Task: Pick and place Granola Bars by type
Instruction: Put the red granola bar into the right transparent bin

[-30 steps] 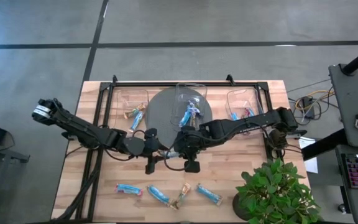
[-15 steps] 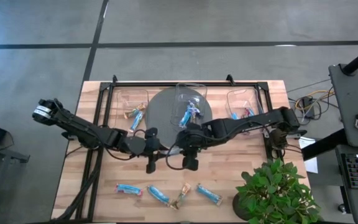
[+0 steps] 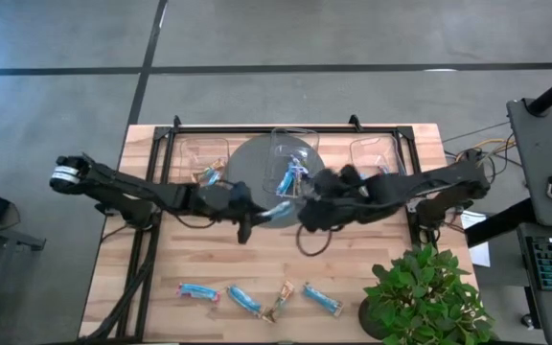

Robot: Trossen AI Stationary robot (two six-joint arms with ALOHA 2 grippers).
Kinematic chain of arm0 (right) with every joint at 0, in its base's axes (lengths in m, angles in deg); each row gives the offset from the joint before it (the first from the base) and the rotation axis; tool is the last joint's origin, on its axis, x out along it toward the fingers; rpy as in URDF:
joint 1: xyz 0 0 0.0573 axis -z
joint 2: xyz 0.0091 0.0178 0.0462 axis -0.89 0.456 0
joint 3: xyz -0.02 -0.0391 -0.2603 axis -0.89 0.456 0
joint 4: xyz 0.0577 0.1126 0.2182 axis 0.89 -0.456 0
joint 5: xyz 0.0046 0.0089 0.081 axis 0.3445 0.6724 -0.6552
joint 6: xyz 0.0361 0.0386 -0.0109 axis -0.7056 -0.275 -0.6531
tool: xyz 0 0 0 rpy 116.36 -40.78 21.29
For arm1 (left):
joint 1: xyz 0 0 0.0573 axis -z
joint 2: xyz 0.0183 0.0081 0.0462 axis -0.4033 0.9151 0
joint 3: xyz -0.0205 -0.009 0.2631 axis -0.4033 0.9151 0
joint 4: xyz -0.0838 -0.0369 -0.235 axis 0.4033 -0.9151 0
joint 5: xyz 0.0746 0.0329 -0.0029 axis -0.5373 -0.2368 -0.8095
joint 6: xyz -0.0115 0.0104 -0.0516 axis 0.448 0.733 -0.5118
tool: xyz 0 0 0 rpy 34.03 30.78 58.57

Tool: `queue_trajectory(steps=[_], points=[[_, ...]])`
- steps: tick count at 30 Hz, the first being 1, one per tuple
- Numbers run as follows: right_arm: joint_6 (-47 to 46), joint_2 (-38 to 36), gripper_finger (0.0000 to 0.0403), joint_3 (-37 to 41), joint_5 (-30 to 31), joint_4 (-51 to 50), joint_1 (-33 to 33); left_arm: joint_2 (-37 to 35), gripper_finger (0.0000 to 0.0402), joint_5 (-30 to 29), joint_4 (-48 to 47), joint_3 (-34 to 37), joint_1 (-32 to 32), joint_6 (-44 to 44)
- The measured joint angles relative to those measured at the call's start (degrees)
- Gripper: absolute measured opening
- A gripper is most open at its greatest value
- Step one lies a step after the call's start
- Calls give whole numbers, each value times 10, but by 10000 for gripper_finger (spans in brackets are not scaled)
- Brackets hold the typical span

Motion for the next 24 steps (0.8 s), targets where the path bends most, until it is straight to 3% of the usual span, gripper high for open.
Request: queue_trajectory(steps=[3, 10, 17, 24], points=[[-59, -29, 223, -1, 51, 4, -7, 16, 84, 57, 30, 0, -33, -73], [-63, -59, 224, -1, 59, 18, -16, 87, 85, 147, 110, -42, -94, -159], [-105, -76, 224, -1, 107, 67, -17, 224, 85, 179, 108, -186, -121, -146], [-85, -100, 224, -2, 156, 132, -17, 385, 85, 180, 26, -384, -122, -40]])
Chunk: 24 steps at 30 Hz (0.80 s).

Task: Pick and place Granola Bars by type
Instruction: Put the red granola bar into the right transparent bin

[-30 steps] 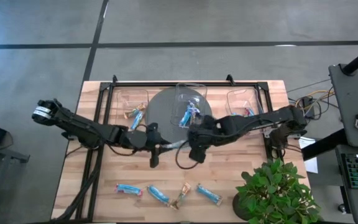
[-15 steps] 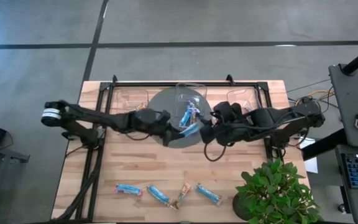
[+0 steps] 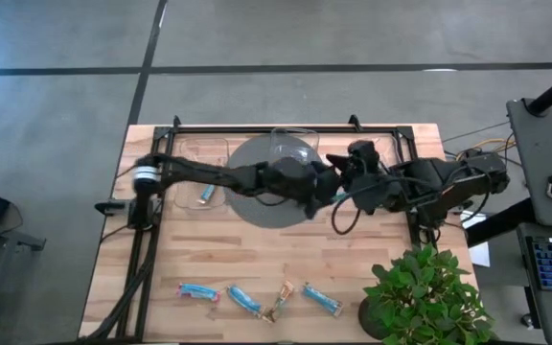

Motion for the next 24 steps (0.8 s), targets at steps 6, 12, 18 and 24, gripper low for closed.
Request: queue_trajectory(steps=[6, 12, 18, 24], points=[[60, -17, 224, 0, 10, 44, 0, 127, 85, -29, -140, -224, -3, 145], [85, -18, 224, 0, 10, 51, 0, 242, 85, -78, -227, -426, -14, 270], [91, -16, 224, 0, 2, 49, 0, 312, 85, -101, -161, -504, -22, 367], [95, -16, 224, 0, -14, 46, 0, 312, 85, -116, -120, -449, -35, 257]])
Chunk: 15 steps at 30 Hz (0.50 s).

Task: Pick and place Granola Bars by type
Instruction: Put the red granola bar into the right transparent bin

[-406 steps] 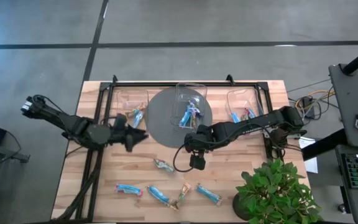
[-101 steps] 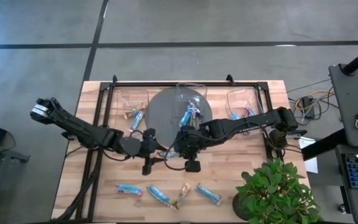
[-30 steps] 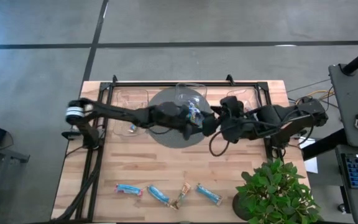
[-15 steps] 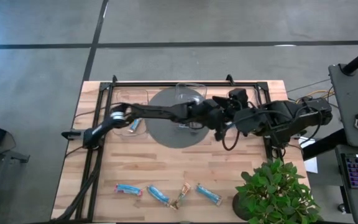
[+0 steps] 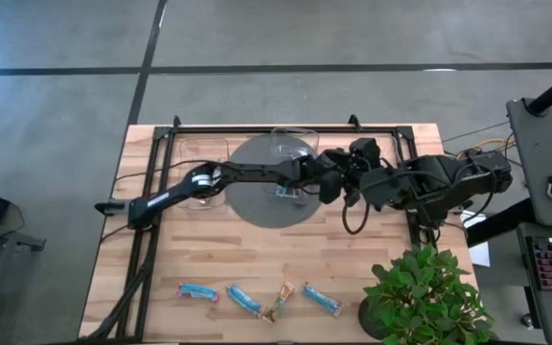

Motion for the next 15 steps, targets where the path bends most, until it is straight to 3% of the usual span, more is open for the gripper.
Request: queue_trajectory(steps=[3, 8, 11, 15], points=[[5, 0, 224, 0, 0, 0, 0, 2, 85, 18, 11, 0, -9, -51], [18, 0, 224, 1, -2, -11, 0, 1, 85, 57, 9, -9, -15, -63], [-7, -4, 224, 0, -9, -80, 0, -8, 85, 94, -73, -22, -15, -57], [-74, -16, 224, -1, -58, -237, 4, -37, 85, 107, -212, -16, -7, 32]])
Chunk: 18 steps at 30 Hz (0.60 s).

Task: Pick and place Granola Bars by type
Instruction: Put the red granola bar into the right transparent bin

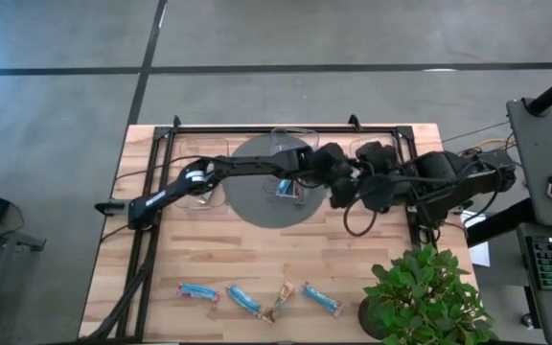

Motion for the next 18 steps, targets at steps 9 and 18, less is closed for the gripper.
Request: queue_trajectory(steps=[9, 18], points=[[20, -7, 224, 64, -149, -135, 22, -116, 85, 10, -36, 109, 12, 100], [168, 0, 224, 125, -139, -67, 30, -295, 85, 13, 118, 397, 8, 116]])
